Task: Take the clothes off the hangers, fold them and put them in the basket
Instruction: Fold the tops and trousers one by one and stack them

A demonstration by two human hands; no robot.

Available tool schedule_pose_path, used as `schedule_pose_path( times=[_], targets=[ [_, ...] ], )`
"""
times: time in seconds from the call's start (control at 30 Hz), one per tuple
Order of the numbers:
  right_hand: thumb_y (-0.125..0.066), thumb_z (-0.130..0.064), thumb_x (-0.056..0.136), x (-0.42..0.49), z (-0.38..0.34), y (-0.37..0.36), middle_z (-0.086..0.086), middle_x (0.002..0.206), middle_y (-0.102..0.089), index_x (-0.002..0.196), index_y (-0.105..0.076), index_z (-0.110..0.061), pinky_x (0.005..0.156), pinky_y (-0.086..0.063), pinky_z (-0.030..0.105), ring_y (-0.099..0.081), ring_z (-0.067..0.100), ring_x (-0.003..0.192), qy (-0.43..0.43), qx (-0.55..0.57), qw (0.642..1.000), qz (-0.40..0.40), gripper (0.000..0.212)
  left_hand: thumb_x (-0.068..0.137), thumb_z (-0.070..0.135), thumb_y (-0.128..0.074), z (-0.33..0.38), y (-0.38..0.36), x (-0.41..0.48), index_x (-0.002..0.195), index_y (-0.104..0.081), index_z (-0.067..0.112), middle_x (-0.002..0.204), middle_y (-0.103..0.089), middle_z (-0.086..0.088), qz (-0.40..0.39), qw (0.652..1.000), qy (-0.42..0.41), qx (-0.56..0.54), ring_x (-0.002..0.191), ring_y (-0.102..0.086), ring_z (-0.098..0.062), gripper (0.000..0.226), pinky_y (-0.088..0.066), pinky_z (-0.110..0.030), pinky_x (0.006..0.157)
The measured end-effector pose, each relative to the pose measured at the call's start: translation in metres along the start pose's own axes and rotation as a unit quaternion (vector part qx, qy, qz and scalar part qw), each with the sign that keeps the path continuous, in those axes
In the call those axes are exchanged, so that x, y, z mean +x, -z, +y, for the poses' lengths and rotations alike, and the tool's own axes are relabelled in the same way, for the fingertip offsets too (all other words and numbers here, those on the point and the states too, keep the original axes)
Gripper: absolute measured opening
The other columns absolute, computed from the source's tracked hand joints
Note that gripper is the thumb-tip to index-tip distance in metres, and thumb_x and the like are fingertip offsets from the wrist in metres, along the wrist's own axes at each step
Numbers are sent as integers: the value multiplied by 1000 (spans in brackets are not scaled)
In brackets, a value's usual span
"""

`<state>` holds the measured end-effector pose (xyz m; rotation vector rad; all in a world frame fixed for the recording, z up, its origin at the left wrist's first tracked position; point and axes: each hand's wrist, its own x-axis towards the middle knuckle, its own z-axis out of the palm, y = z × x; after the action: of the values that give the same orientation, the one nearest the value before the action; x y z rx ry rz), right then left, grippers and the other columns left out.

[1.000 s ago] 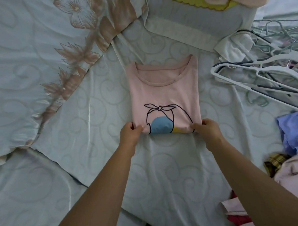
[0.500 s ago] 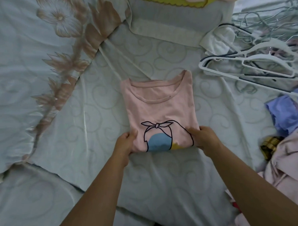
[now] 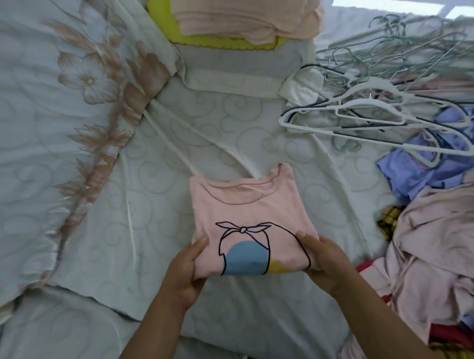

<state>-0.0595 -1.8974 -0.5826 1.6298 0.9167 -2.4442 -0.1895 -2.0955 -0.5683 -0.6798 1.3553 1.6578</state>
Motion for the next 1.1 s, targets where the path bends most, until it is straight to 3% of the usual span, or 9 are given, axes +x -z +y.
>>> schedule_pose_path(
  times=[0.17,0.4,0.53,0.67,0.77,0.9,1.0,1.1],
  targets=[
    [-52,-10,92,-40,-12,46,11,83,-73,111,-58,4,51,-55,27,-70,20,69,61,14,998,-15,24,93,23,-47,-13,-47,-43,120,-60,6,114,-68,-12,-46,998,-40,35,100,-67,-21,34,-58,-28,72],
    [-49,-5,93,-121,-46,166,7,75,-71,99,-62,-2,47,-52,23,-66,16,60,145,43,989,-9,14,96,21,-45,-78,-145,-102,123,-57,3,120,-63,-17,-60,988,-65,123,109,-61,-28,35,-57,-28,69],
    [-45,-4,95,-177,-68,244,4,60,-69,91,-60,-3,40,-47,19,-64,12,49,174,41,984,-5,15,97,22,-42,-127,-207,-147,122,-56,0,117,-65,-18,-85,986,-64,132,106,-62,-26,36,-57,-28,70],
    [-45,-4,95,-227,-91,321,10,80,-71,100,-62,-2,51,-54,25,-67,18,63,209,51,977,-3,18,98,16,-40,-176,-270,-184,122,-55,-4,113,-65,-21,-118,984,-32,130,88,-69,-24,34,-59,-30,56],
    [-45,-4,95,-246,-112,367,6,74,-73,102,-63,-3,51,-55,24,-69,16,62,229,71,971,17,19,98,12,-40,-202,-317,-195,126,-51,-4,119,-61,-22,-116,984,-11,136,84,-66,-27,34,-57,-28,49],
    [-45,-4,96,-258,-152,412,9,70,-72,89,-64,-3,45,-52,22,-68,14,55,250,69,965,43,20,99,14,-40,-218,-381,-190,134,-45,-1,126,-57,-23,-135,979,14,152,100,-59,-28,39,-58,-31,62],
    [-44,-2,95,-254,-193,440,11,65,-69,89,-62,0,42,-50,20,-64,12,48,268,80,957,73,19,100,14,-38,-218,-439,-178,135,-43,0,126,-56,-22,-164,974,14,158,88,-58,-25,38,-56,-26,55],
    [-44,-5,96,-244,-252,464,6,57,-68,86,-61,-4,43,-50,20,-63,11,46,284,107,948,98,19,101,14,-35,-208,-512,-162,136,-39,-2,118,-57,-20,-192,967,12,169,84,-57,-23,39,-53,-32,62]
  ],
)
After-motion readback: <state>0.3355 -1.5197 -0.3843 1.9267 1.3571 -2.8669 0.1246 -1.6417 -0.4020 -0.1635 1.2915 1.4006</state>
